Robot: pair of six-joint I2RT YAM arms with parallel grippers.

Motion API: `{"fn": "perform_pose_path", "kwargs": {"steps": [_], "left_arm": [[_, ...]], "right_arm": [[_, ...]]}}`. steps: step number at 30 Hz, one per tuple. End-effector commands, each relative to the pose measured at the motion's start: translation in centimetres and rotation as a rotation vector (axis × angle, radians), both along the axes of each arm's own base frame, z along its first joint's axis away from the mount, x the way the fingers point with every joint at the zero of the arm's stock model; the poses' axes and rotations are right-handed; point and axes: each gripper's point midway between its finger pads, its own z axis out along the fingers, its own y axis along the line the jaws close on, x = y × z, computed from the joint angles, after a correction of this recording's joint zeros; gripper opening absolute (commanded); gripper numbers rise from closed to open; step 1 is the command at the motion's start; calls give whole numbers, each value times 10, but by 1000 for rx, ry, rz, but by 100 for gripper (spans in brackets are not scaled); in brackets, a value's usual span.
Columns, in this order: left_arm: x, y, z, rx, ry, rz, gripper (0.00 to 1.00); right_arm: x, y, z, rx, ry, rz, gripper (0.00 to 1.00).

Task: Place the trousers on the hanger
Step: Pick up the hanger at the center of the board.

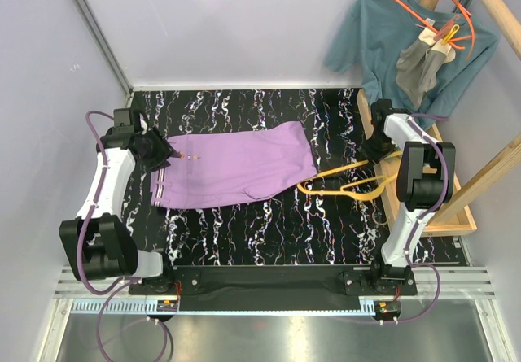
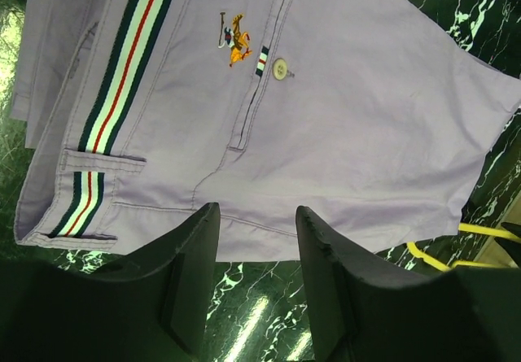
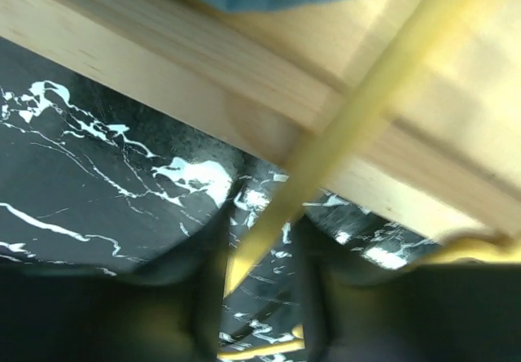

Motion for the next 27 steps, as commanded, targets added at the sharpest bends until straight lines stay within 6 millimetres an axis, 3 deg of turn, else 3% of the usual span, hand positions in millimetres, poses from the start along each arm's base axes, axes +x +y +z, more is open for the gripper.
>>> {"fn": "perform_pose_path", "kwargs": {"steps": [1,2,4,8,10,13,15,16,18,19,20,21,22,24,25,27], "left_arm": [[9,-8,30,-3,-106,-40,47],[10,-8,30,-2,-107,-42,47],[11,-12,32,4,-113,-53,47],[13,-21,35,9,-124,-80,47],[13,-28,36,4,-127,-104,50],[17,-43,44,-30,-175,-168,59],[27,-59,57,-89,-258,-239,72],[25,-78,66,-168,-289,-315,75],[33,-98,84,-237,-378,-388,80],[27,-123,91,-305,-387,-465,81],[26,-135,98,-336,-408,-502,82],[30,-147,109,-362,-455,-543,85],[20,-168,116,-438,-447,-599,85],[19,-189,120,-492,-449,-658,86],[9,-208,123,-520,-442,-725,87],[2,-226,128,-543,-440,-792,89]], "right_arm": [[7,-18,21,-97,-50,28,33],[5,-22,23,-120,-38,52,19],[-5,-26,30,-144,-5,85,12],[-17,-38,56,-215,-6,139,11],[-16,-38,78,-227,-57,169,8],[3,-12,113,-154,-216,304,0],[15,13,136,-85,-326,412,0],[22,45,153,-52,-379,511,0],[24,87,168,31,-419,619,0],[27,119,187,74,-474,697,0],[25,140,195,124,-496,735,0],[27,155,206,156,-535,757,0],[28,171,219,200,-571,769,0],[24,206,231,300,-607,822,0],[25,217,242,338,-633,820,0],[21,239,244,398,-630,853,0]]}}
